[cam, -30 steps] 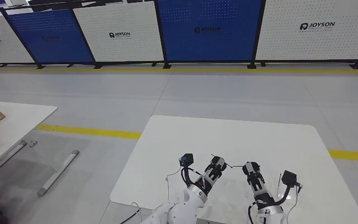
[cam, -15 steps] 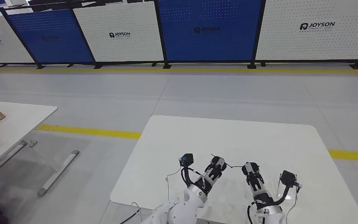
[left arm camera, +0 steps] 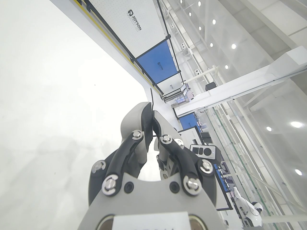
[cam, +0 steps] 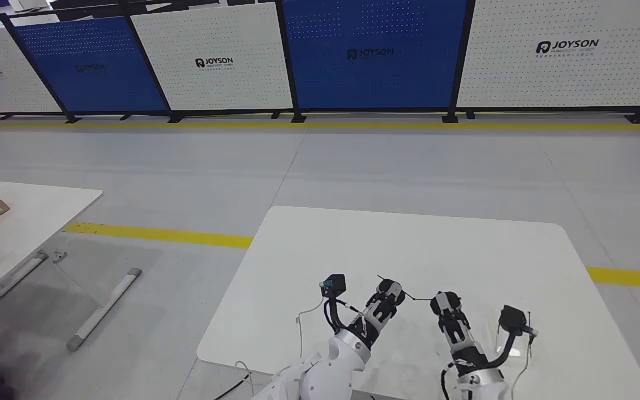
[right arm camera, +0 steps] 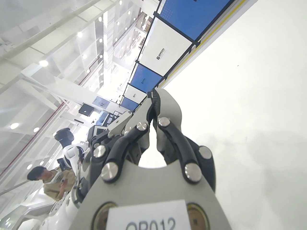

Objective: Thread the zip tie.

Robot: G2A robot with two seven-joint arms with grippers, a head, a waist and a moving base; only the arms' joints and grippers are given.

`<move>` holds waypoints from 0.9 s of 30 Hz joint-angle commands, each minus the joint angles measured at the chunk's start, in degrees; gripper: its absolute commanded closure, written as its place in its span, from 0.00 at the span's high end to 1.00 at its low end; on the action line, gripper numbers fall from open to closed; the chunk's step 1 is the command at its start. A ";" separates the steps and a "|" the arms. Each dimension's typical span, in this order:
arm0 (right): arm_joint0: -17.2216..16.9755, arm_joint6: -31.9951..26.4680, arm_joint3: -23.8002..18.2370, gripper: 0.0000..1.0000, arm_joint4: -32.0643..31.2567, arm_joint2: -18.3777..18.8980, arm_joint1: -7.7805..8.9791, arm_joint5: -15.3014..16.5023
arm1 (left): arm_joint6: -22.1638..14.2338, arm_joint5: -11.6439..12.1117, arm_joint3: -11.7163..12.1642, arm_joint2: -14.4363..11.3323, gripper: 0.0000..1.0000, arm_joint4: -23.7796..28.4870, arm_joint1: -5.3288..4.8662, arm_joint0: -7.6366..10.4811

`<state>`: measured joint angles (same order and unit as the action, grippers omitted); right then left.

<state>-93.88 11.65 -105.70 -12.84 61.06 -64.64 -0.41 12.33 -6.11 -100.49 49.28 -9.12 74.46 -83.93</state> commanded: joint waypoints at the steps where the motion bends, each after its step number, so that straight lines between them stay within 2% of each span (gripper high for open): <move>1: 0.30 -0.07 0.26 0.00 0.08 0.12 -0.20 -0.12 | 0.00 0.00 0.00 0.00 0.00 0.00 0.00 0.00; 7: 0.18 -0.03 0.28 0.00 -0.22 0.44 -0.63 0.16 | 0.00 0.00 0.00 0.00 0.00 0.00 0.00 0.00; 16: -1.84 -0.32 -0.53 0.00 -0.37 2.23 -0.91 1.80 | 0.00 0.00 0.00 0.00 0.00 0.00 0.00 0.00; 27: -1.43 -1.96 -0.17 0.00 -1.10 2.33 -1.62 1.69 | 0.00 0.00 0.00 0.00 0.00 0.00 0.00 0.00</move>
<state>-95.30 9.83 -105.91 -13.86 63.33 -66.21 1.20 12.33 -6.11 -100.49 49.28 -9.12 74.46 -83.93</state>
